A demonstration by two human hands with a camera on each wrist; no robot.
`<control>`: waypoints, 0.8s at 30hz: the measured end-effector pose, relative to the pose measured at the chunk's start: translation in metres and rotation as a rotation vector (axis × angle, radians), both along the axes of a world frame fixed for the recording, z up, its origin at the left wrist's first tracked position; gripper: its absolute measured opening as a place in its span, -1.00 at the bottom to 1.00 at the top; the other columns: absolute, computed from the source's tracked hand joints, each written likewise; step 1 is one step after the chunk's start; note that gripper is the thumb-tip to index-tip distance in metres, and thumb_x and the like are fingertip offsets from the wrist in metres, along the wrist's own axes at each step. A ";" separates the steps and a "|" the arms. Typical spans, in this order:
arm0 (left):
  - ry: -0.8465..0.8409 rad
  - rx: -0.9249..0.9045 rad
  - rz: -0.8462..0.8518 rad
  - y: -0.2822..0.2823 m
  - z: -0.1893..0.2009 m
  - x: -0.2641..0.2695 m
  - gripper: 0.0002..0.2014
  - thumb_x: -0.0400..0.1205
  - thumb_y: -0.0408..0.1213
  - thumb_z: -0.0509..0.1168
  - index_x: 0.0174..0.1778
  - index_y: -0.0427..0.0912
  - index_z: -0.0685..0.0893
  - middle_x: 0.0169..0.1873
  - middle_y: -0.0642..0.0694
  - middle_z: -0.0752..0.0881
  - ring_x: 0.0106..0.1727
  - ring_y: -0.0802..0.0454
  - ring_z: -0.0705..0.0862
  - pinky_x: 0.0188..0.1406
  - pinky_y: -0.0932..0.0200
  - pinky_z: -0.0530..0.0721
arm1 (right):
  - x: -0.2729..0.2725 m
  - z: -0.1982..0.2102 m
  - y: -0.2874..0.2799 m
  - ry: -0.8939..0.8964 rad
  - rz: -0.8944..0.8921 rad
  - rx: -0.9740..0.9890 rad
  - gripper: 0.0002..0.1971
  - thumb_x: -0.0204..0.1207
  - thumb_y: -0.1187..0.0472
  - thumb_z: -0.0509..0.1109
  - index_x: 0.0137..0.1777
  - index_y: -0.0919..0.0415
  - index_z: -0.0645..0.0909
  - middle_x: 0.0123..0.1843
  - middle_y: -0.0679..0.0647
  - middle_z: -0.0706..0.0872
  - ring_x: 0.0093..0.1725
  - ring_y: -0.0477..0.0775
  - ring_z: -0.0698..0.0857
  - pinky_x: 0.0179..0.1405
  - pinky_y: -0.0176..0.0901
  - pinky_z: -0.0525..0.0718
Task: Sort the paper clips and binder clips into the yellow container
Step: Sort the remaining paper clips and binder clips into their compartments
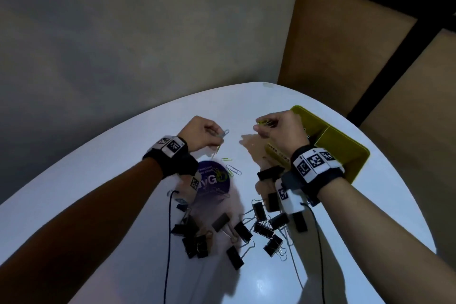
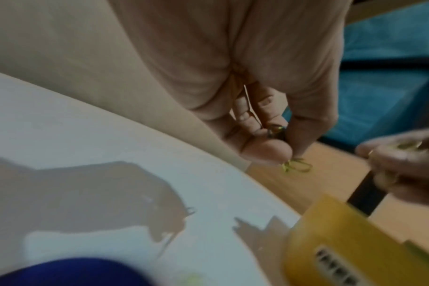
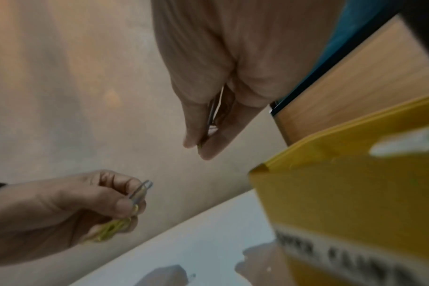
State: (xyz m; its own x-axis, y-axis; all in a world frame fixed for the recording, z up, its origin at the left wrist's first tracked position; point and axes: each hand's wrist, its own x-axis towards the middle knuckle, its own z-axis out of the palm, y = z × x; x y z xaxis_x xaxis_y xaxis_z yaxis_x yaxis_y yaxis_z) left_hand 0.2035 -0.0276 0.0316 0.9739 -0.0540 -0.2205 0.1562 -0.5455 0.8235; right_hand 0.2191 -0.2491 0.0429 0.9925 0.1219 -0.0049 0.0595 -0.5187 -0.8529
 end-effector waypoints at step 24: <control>-0.132 0.106 -0.159 -0.092 0.020 0.044 -0.87 0.60 -0.37 0.33 0.00 -0.26 0.75 -0.17 -0.21 0.78 -0.28 0.08 0.71 -0.18 0.16 0.76 | 0.026 0.007 -0.072 0.057 0.049 -0.336 -0.73 0.61 0.29 0.28 0.22 0.08 0.72 0.26 0.15 0.73 0.29 0.15 0.65 0.30 -0.24 0.49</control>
